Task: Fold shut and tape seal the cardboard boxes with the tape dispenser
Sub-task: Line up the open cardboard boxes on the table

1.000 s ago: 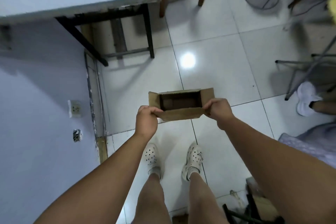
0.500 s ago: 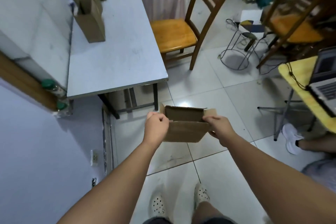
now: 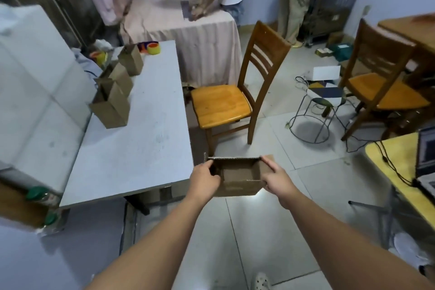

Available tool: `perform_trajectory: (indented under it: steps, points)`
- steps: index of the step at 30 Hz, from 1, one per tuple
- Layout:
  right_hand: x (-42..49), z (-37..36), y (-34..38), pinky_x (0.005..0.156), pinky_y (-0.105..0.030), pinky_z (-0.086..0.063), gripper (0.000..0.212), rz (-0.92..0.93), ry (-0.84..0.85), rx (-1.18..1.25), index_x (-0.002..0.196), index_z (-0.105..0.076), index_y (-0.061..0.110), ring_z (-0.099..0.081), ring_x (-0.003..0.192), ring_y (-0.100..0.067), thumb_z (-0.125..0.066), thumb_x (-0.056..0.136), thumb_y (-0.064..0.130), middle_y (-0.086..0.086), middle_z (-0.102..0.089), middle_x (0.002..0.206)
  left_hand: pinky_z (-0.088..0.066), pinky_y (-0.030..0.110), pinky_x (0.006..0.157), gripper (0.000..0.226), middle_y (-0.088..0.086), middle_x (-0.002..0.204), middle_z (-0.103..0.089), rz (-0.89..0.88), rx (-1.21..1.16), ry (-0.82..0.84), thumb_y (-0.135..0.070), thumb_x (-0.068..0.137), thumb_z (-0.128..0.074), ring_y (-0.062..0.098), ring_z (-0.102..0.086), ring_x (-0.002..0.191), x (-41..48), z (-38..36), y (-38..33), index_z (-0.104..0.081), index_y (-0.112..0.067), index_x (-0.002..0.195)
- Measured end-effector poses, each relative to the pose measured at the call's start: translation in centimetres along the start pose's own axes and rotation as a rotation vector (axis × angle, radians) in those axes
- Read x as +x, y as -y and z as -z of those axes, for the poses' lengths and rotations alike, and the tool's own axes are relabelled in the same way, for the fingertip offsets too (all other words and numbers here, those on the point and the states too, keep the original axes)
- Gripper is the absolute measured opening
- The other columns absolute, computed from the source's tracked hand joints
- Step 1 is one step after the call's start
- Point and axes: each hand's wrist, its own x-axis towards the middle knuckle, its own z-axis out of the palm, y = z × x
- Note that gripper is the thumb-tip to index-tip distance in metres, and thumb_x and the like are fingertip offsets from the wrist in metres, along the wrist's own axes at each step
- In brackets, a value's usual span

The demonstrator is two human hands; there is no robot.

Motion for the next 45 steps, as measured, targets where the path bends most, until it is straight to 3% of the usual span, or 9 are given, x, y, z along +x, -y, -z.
perform_trajectory:
  steps: [3, 7, 11, 15, 19, 22, 32, 40, 45]
  points:
    - [4.3, 2.9, 3.3, 0.079, -0.037, -0.051, 0.064, 0.053, 0.041, -0.030, 0.132, -0.053, 0.028, -0.059, 0.095, -0.023, -0.042, 0.084, -0.012, -0.005, -0.050, 0.131, -0.044, 0.027, 0.092, 0.052, 0.008, 0.132, -0.055, 0.064, -0.010, 0.003, -0.001, 0.091, -0.046, 0.026, -0.053, 0.115, 2.9, -1.2, -3.8, -0.044, -0.017, 0.140]
    - [9.7, 4.3, 6.9, 0.072, -0.029, -0.048, 0.062, 0.114, 0.097, -0.027, 0.122, -0.060, 0.032, -0.056, 0.088, -0.020, -0.040, 0.085, -0.012, -0.002, -0.048, 0.135, -0.042, 0.024, 0.077, 0.046, 0.006, 0.126, -0.059, 0.135, -0.086, -0.101, -0.006, 0.092, -0.045, 0.023, -0.055, 0.102, 7.4, -1.3, -6.8, -0.049, -0.020, 0.136]
    - [15.0, 3.2, 10.4, 0.101, -0.044, -0.047, 0.055, 0.145, 0.150, -0.019, 0.117, -0.060, 0.036, -0.054, 0.110, -0.022, -0.039, 0.091, -0.007, 0.000, -0.043, 0.140, -0.040, 0.023, 0.080, 0.038, 0.005, 0.127, -0.057, 0.171, -0.185, -0.199, -0.007, 0.095, -0.045, 0.018, -0.052, 0.102, 12.3, -0.3, -8.4, -0.052, -0.015, 0.131]
    - [20.0, 1.0, 13.8, 0.085, -0.047, -0.050, 0.050, 0.140, 0.161, -0.046, 0.123, -0.057, 0.034, -0.060, 0.092, -0.039, -0.039, 0.095, -0.002, -0.001, -0.049, 0.128, -0.041, 0.024, 0.063, 0.026, 0.010, 0.114, -0.057, 0.214, -0.315, -0.332, -0.007, 0.095, -0.044, 0.019, -0.054, 0.087, 17.5, 0.9, -9.2, -0.038, -0.020, 0.115]
    - [24.9, -1.4, 17.2, 0.095, -0.035, -0.045, 0.049, 0.227, 0.164, -0.200, 0.131, -0.051, 0.034, -0.049, 0.122, -0.026, -0.037, 0.098, 0.000, 0.000, -0.038, 0.147, -0.046, 0.031, 0.064, 0.038, 0.012, 0.103, -0.058, 0.261, -0.450, -0.406, -0.010, 0.094, -0.043, 0.025, -0.058, 0.083, 23.8, 2.4, -9.7, -0.025, -0.026, 0.123]
    - [28.0, -2.6, 20.0, 0.099, -0.028, -0.042, 0.048, 0.252, 0.141, -0.266, 0.138, -0.046, 0.025, -0.040, 0.128, -0.019, -0.036, 0.099, -0.001, -0.001, -0.037, 0.147, -0.046, 0.035, 0.082, 0.038, 0.005, 0.108, -0.057, 0.322, -0.548, -0.369, -0.012, 0.093, -0.045, 0.024, -0.054, 0.093, 29.0, 3.6, -10.2, -0.039, -0.017, 0.130]
    - [37.7, -8.6, 27.1, 0.108, -0.039, -0.039, 0.042, 0.286, 0.095, -0.397, 0.140, -0.044, 0.022, -0.039, 0.133, -0.020, -0.039, 0.101, 0.011, -0.001, -0.040, 0.146, -0.039, 0.036, 0.061, 0.026, 0.016, 0.084, -0.063, 0.370, -0.724, -0.399, -0.022, 0.087, -0.042, 0.025, -0.052, 0.071, 39.7, 9.1, -8.3, -0.061, -0.003, 0.087]
    - [44.2, -17.0, 29.3, 0.101, -0.048, -0.045, 0.030, 0.263, 0.340, -0.428, 0.125, -0.056, 0.024, -0.053, 0.118, -0.022, -0.042, 0.100, 0.033, 0.001, -0.056, 0.128, -0.054, 0.048, 0.076, 0.038, 0.013, 0.082, -0.063, 0.472, -0.699, -0.702, -0.034, 0.096, -0.040, 0.026, -0.057, 0.073, 41.2, 13.1, -5.9, -0.057, -0.005, 0.079]
    - [47.4, -21.7, 31.0, 0.093, -0.043, -0.049, 0.038, 0.298, 0.597, -0.549, 0.130, -0.052, 0.021, -0.058, 0.112, -0.026, -0.050, 0.096, 0.040, 0.002, -0.058, 0.126, -0.054, 0.041, 0.080, 0.036, 0.006, 0.089, -0.064, 0.593, -0.716, -0.881, -0.038, 0.100, -0.037, 0.023, -0.060, 0.082, 41.7, 14.0, -5.8, -0.060, -0.013, 0.089]
